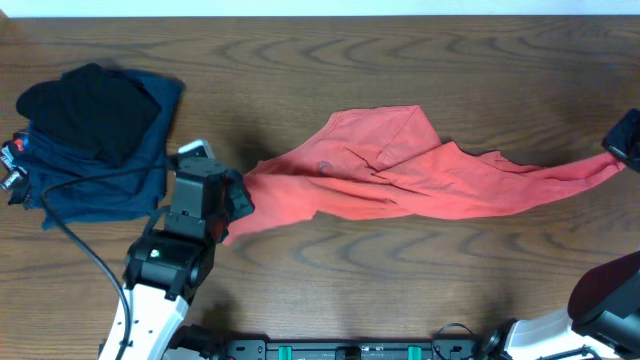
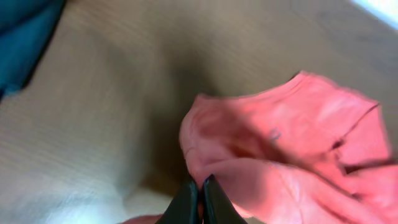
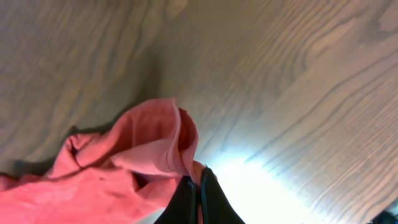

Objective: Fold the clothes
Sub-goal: 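Stretch the shirt rightward with the right gripper while left holds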

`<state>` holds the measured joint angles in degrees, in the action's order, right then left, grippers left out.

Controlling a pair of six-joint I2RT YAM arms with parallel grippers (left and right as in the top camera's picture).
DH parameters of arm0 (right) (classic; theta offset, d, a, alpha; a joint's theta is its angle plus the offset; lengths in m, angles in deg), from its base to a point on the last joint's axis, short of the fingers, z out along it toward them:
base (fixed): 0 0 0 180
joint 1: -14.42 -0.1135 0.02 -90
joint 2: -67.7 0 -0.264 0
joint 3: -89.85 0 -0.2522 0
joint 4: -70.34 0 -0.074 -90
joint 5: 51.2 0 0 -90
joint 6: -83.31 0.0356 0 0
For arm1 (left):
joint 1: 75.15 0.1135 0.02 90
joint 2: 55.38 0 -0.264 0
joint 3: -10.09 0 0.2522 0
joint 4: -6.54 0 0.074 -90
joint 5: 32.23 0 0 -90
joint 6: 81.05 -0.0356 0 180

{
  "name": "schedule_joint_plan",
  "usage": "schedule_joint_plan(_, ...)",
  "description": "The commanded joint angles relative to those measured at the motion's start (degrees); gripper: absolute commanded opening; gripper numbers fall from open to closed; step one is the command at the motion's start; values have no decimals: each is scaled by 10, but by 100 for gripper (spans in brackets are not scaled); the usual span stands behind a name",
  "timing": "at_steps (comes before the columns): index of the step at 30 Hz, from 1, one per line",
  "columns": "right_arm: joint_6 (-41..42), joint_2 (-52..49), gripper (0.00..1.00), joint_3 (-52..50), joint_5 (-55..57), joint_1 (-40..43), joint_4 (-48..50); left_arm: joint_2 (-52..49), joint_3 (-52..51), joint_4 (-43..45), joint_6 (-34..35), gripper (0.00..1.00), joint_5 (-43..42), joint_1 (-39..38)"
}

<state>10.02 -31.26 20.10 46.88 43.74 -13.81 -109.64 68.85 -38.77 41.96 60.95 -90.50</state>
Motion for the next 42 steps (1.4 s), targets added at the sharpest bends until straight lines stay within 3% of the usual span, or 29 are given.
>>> schedule_joint_plan(1,54,27,1,0,6,37,33,37,15,21,-18,6,5,6)
schedule_joint_plan(9,-1,74,1,0,-146,54,111,94,15,-19,-26,6,5,6)
schedule_joint_plan(20,21,173,1,21,-202,30,247,101,15,-33,-26,6,71,6)
schedule_joint_plan(33,10,261,1,125,-158,61,204,102,15,0,-26,6,159,6)
schedule_joint_plan(42,10,264,1,152,-158,86,184,102,15,14,-26,6,160,6)
